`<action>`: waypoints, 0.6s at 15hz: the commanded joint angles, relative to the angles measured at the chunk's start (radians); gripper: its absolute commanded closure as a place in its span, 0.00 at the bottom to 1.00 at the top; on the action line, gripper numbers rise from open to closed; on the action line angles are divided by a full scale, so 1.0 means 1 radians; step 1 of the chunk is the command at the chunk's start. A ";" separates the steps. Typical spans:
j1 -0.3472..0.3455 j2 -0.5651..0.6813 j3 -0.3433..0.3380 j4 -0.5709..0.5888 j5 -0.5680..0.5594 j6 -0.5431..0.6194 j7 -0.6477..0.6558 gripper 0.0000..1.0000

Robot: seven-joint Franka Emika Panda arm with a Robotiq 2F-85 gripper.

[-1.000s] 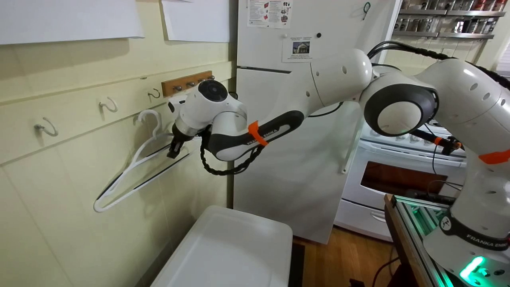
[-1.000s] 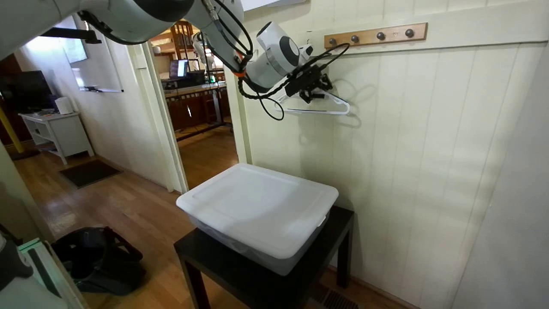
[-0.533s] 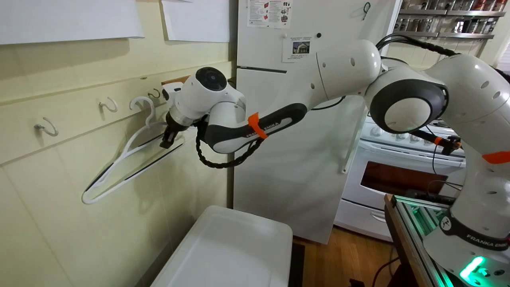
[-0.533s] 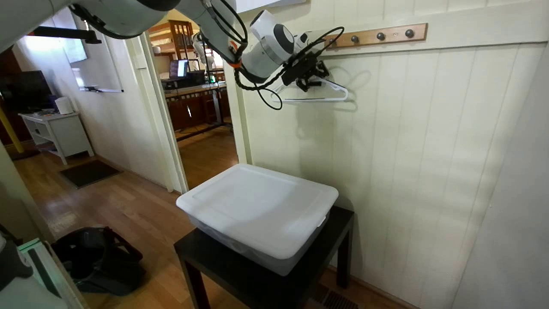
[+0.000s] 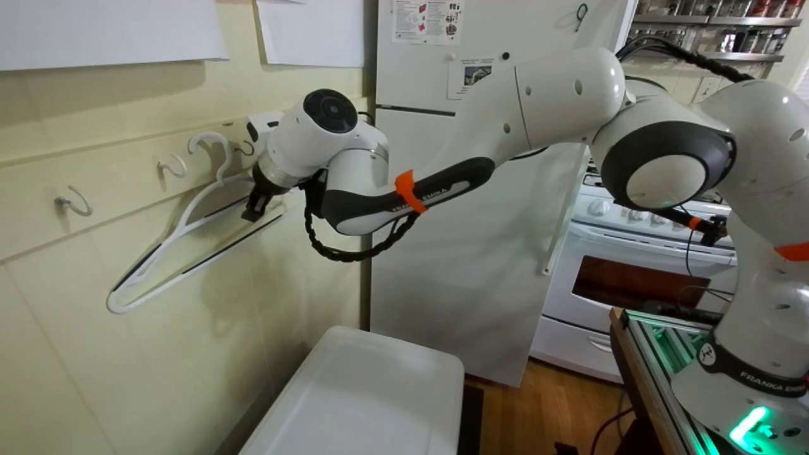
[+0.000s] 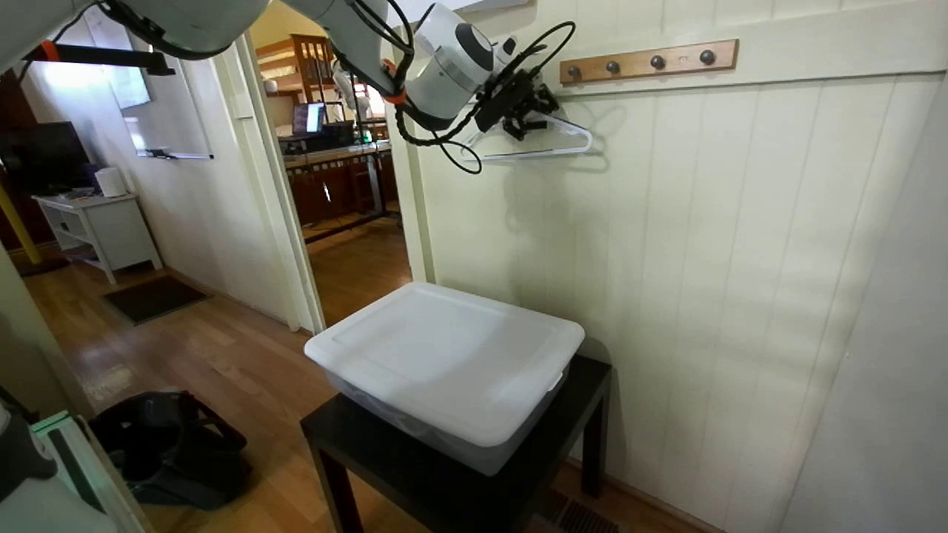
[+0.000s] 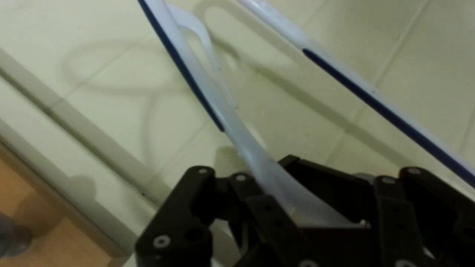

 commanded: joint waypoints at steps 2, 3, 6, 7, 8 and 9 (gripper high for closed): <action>0.101 -0.069 -0.113 -0.120 -0.082 0.002 0.167 1.00; 0.121 -0.082 -0.136 -0.145 -0.104 0.001 0.209 1.00; 0.164 -0.128 -0.179 -0.228 -0.176 0.018 0.324 1.00; 0.170 -0.148 -0.180 -0.258 -0.200 0.024 0.346 1.00; 0.182 -0.167 -0.195 -0.289 -0.233 0.037 0.385 1.00; 0.194 -0.184 -0.209 -0.314 -0.267 0.039 0.428 1.00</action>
